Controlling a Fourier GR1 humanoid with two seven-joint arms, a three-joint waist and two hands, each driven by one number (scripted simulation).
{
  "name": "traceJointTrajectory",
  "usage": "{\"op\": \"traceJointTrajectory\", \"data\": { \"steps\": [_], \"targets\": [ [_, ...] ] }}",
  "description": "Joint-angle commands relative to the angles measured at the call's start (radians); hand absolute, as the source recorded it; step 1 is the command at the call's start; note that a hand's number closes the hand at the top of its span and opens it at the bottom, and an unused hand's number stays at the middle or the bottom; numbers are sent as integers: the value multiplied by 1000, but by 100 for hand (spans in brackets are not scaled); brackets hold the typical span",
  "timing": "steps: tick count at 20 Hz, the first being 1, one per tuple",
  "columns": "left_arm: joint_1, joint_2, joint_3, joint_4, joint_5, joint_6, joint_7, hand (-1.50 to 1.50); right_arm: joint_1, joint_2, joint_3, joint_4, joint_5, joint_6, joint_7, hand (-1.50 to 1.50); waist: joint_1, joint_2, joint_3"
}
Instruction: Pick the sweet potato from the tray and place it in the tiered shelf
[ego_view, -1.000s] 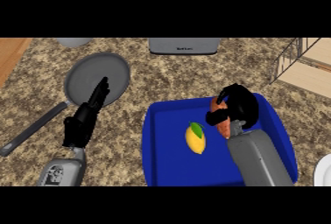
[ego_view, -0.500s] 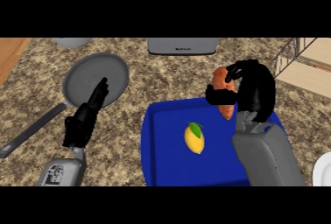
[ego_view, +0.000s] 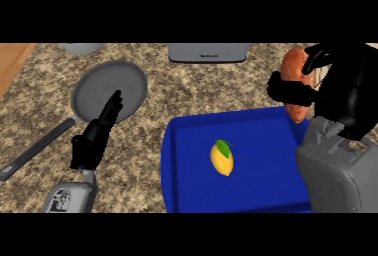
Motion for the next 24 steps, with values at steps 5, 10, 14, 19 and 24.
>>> {"op": "traceJointTrajectory", "data": {
  "steps": [5, 10, 14, 19, 24],
  "targets": [
    [-15, -6, -2, 11, -13, 11, 14, 0, -142, -104, -116, -51, 85, 178, 93, 150, 1, 0, 0],
    [7, -13, -18, -44, -5, -3, 33, 0, -233, -161, -216, 54, 76, 159, 40, 150, 9, 2, 0],
    [-4, -8, -5, -12, -6, -2, 22, 0, -291, -209, -257, 151, 85, 137, 6, 150, 10, 3, 0],
    [-28, -7, 11, 19, 3, -6, 7, 0, -336, -317, -323, 191, 46, 154, -57, 150, 5, 3, 0],
    [-20, 7, 18, 0, 5, -16, 16, 0, -313, -368, -338, 276, 49, 78, -124, 150, 8, 3, 0]
  ]
}}
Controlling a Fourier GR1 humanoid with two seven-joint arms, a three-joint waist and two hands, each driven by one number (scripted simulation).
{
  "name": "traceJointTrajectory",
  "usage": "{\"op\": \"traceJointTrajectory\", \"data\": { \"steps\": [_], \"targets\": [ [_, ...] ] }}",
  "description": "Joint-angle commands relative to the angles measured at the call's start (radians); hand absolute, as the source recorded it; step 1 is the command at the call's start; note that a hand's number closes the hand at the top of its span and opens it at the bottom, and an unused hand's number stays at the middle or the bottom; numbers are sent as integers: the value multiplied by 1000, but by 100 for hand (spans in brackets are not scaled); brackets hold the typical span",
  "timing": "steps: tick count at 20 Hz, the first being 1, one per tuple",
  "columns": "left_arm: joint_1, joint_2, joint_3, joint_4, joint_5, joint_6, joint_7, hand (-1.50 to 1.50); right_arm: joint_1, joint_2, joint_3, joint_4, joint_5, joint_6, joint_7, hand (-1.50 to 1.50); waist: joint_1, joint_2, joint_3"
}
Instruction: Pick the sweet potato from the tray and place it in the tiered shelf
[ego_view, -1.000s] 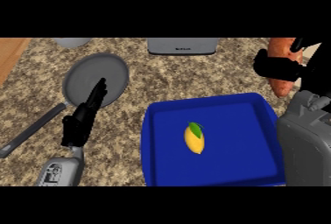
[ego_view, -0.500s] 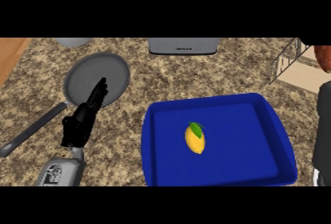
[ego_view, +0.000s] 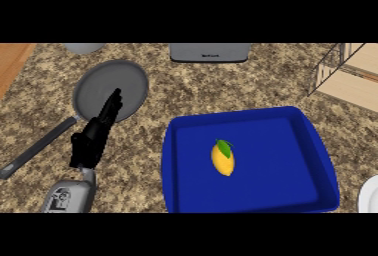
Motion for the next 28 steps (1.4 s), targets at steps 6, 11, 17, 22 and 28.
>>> {"op": "traceJointTrajectory", "data": {
  "steps": [6, 11, 17, 22, 28],
  "targets": [
    [41, 15, 5, -21, 25, -38, -15, 0, 14, -107, -18, 172, 2, -111, -147, 150, 3, 1, 0],
    [29, -67, -70, 1, -67, 70, -23, 0, -24, -160, -34, 321, 28, -191, -196, 150, 4, 3, 0],
    [-35, 8, 23, 58, 11, -16, -27, 0, 14, -143, -13, 489, 37, -415, -346, 150, 7, 5, 0],
    [-13, -10, -3, 12, -1, -5, -7, 0, -32, -132, -149, 535, -136, -578, -430, 150, 8, 6, 3],
    [4, 16, 23, 57, 8, -23, -66, 0, -40, -146, -190, 707, -236, -707, -588, 150, 10, 5, 1]
  ]
}}
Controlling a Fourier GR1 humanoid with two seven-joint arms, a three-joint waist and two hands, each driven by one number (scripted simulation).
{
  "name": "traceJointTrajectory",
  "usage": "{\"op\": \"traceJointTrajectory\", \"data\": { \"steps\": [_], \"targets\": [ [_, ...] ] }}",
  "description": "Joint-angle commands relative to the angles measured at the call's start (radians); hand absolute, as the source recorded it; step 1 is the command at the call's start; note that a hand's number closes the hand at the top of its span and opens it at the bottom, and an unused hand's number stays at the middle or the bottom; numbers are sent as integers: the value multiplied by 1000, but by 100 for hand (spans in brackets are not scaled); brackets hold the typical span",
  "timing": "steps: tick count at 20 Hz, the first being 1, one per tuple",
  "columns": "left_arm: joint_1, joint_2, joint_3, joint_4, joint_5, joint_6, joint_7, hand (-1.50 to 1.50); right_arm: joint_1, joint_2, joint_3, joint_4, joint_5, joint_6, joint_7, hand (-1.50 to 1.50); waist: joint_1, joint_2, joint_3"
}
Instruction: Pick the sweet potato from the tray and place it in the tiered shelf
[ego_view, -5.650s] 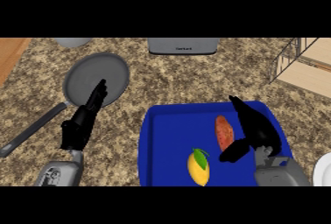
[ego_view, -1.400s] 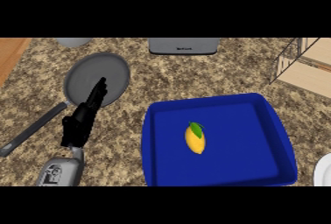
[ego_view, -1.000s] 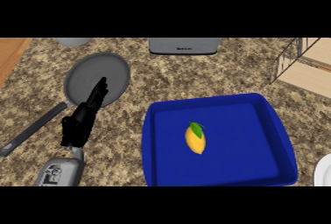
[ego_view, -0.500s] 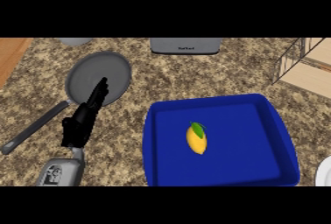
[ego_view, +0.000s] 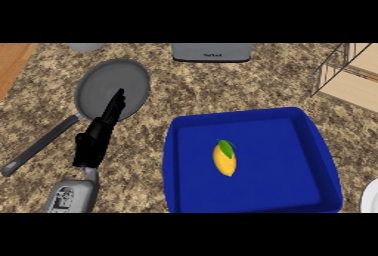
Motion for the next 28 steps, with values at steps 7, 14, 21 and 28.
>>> {"op": "traceJointTrajectory", "data": {
  "steps": [7, 14, 21, 28],
  "targets": [
    [34, 12, 2, -21, 13, -26, -30, 0, -40, -113, -93, 267, -202, -99, -298, 150, 4, 1, 0],
    [43, 29, 24, 1, 9, -21, -51, 0, 28, -126, -20, 257, 62, -139, 103, -150, -11, -6, -2],
    [-38, 1, 8, -17, -7, 5, 45, 0, 49, -116, -84, 203, -97, -181, 20, -150, -14, -5, -1],
    [42, 1, 0, -44, -4, -3, 23, 0, -9, -140, -86, 122, -220, -51, 6, -150, -11, -7, -1]
  ]
}}
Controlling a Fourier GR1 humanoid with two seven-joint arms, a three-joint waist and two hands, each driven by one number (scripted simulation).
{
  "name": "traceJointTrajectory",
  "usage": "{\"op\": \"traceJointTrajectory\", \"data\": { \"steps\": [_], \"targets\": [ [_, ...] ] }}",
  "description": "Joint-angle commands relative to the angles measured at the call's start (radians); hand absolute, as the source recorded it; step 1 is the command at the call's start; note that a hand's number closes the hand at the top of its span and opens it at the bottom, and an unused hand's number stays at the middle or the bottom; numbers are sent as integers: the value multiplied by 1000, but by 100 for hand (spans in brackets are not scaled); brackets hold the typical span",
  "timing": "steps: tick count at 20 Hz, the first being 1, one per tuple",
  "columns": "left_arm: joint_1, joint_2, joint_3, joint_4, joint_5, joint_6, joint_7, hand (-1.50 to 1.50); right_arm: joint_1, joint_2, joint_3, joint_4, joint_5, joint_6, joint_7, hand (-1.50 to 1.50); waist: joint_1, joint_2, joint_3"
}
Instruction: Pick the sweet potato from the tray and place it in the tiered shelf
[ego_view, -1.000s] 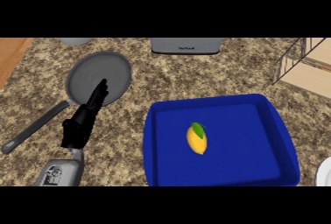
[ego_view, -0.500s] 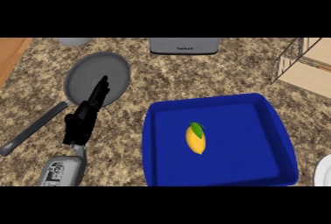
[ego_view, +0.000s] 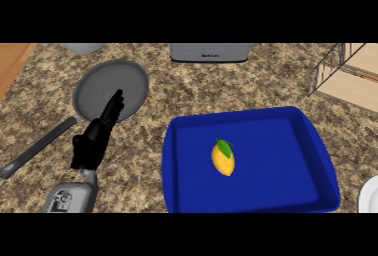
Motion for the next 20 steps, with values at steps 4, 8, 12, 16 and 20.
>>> {"op": "traceJointTrajectory", "data": {
  "steps": [4, 8, 12, 16, 20],
  "targets": [
    [13, -25, -31, -19, -32, 26, 26, 0, -18, -41, -11, -88, -111, 88, -10, -150, -1, -1, 0],
    [-60, 0, 20, 42, -13, 23, 11, 0, -15, -25, -72, -184, -188, 11, -17, -150, -13, -1, 0],
    [36, -7, -14, -33, -15, 10, -10, 0, -3, -71, -128, -241, -205, -38, 45, -150, -5, -4, 0],
    [-15, 10, 30, 23, -11, 27, 5, 0, 85, -149, -175, -412, -201, 82, 232, -150, -33, -10, -1],
    [14, 19, 36, 15, 9, 3, -6, 0, 217, -200, -264, -496, -250, 239, 367, -150, -42, -11, -1]
  ]
}}
